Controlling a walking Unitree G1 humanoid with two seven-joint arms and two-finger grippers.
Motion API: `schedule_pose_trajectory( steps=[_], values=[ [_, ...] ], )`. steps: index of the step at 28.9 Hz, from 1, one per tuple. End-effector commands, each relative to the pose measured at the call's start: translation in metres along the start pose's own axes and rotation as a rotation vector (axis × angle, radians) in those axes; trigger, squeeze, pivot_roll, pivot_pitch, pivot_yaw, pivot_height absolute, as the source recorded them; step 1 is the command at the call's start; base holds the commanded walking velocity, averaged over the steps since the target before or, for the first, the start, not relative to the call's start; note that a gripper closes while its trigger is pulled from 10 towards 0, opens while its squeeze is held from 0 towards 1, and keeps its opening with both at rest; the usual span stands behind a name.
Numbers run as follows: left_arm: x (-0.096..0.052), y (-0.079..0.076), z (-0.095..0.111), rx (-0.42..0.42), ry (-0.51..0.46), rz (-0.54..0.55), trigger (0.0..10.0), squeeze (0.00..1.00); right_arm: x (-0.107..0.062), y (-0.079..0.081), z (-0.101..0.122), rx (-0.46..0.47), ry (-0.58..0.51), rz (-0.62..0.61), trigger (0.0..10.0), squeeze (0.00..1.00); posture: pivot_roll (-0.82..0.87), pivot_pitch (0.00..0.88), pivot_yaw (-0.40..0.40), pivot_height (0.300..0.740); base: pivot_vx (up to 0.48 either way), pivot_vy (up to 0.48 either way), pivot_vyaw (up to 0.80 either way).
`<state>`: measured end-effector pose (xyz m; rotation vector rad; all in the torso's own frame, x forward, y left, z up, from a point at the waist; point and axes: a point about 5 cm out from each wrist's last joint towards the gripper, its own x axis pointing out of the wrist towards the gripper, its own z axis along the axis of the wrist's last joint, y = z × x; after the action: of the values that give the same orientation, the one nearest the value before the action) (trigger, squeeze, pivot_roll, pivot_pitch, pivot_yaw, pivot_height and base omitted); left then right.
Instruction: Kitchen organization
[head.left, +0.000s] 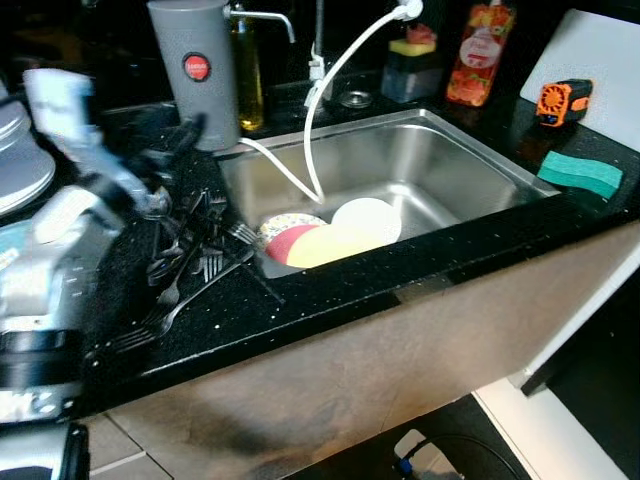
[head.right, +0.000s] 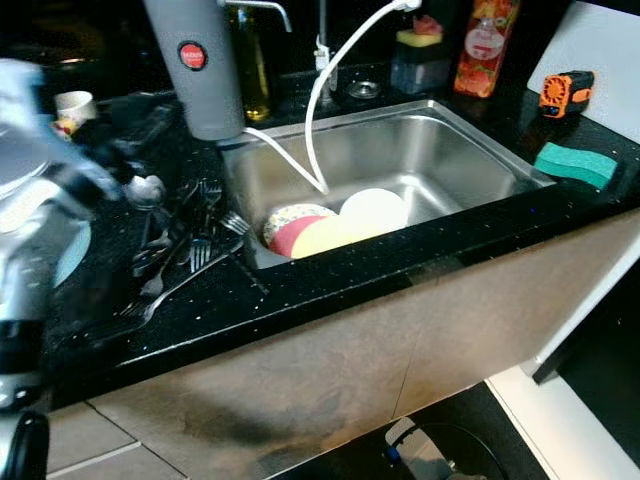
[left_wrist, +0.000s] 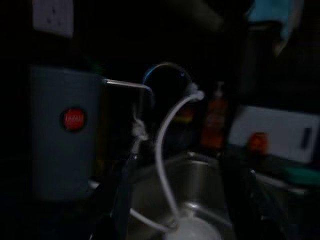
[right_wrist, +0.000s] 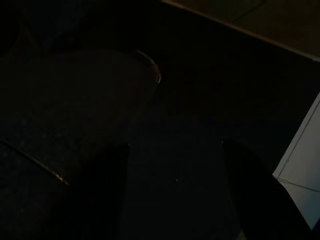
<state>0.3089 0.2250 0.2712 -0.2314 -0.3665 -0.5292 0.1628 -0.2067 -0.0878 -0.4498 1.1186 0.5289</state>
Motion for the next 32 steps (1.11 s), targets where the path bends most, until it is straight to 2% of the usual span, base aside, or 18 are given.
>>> schedule_pose_trajectory(
  steps=[1,5,6,12,13,14,15,17,18,19,20,22,25,32],
  values=[
    [-0.008,-0.012,0.002,-0.081,-0.006,-0.076,10.0,0.00,0.000,0.001,0.001,0.027,-0.011,0.005,10.0,0.00,0.05,0.000,0.012,0.740,0.000,0.000,0.00],
    [-0.019,-0.023,-0.005,-0.111,0.025,-0.119,10.0,0.00,0.000,0.002,0.001,0.035,-0.014,0.015,10.0,0.00,0.06,0.000,0.002,0.740,0.000,0.000,0.00],
    [-0.024,-0.027,-0.007,-0.088,0.065,-0.128,10.0,0.00,0.000,0.003,0.001,0.038,-0.020,0.027,10.0,0.00,0.06,0.000,0.001,0.740,0.000,0.000,0.00],
    [-0.033,-0.029,-0.005,-0.007,0.148,-0.130,10.0,0.00,0.000,0.004,0.002,0.044,-0.031,0.050,10.0,0.00,0.07,0.000,-0.004,0.740,0.000,0.000,0.00],
    [-0.036,-0.029,-0.005,0.043,0.188,-0.126,10.0,0.00,0.000,0.004,0.002,0.055,-0.034,0.053,10.0,0.00,0.07,0.000,-0.006,0.740,0.000,0.000,0.72],
    [-0.036,-0.029,-0.005,0.043,0.188,-0.126,10.0,0.00,0.000,0.004,0.002,0.055,-0.034,0.053,10.0,0.00,0.07,0.000,-0.006,0.740,0.000,0.000,0.72],
    [-0.040,-0.029,-0.003,0.095,0.228,-0.122,10.0,0.00,0.000,0.004,0.001,0.055,-0.035,0.053,10.0,0.00,0.08,0.000,-0.013,0.740,0.000,0.000,0.80],
    [-0.047,-0.021,0.001,0.287,0.338,-0.079,10.0,0.00,0.000,0.005,0.002,0.059,-0.040,0.061,10.0,0.00,0.08,0.000,-0.020,0.740,0.000,0.000,0.80],
    [-0.047,-0.021,0.001,0.287,0.338,-0.079,10.0,0.00,0.000,0.005,0.002,0.059,-0.040,0.061,10.0,0.00,0.08,0.000,-0.020,0.740,0.000,0.000,0.80],
    [-0.051,-0.014,0.004,0.397,0.394,-0.054,10.0,0.00,0.000,0.005,0.002,0.061,-0.043,0.067,10.0,0.00,0.08,0.000,-0.022,0.740,0.000,0.000,0.80],
    [-0.054,-0.009,0.007,0.473,0.435,-0.032,10.0,0.00,0.000,0.005,0.002,0.061,-0.045,0.071,10.0,0.00,0.08,0.000,-0.023,0.740,0.000,0.000,0.80],
    [-0.057,-0.002,0.014,0.573,0.486,-0.006,10.0,0.00,0.000,0.006,0.002,0.061,-0.046,0.075,10.0,0.00,0.08,0.000,-0.024,0.740,0.000,0.000,0.80],
    [-0.056,-0.003,0.022,0.620,0.502,-0.022,10.0,0.00,0.000,0.006,0.003,0.062,-0.047,0.079,10.0,0.00,0.09,0.000,-0.022,0.740,0.000,0.000,0.80],
    [-0.054,-0.018,0.024,0.617,0.530,-0.145,10.0,0.00,0.000,0.007,0.003,0.069,-0.048,0.091,10.0,0.00,0.08,0.000,-0.017,0.740,0.000,0.000,0.80]
  ],
)
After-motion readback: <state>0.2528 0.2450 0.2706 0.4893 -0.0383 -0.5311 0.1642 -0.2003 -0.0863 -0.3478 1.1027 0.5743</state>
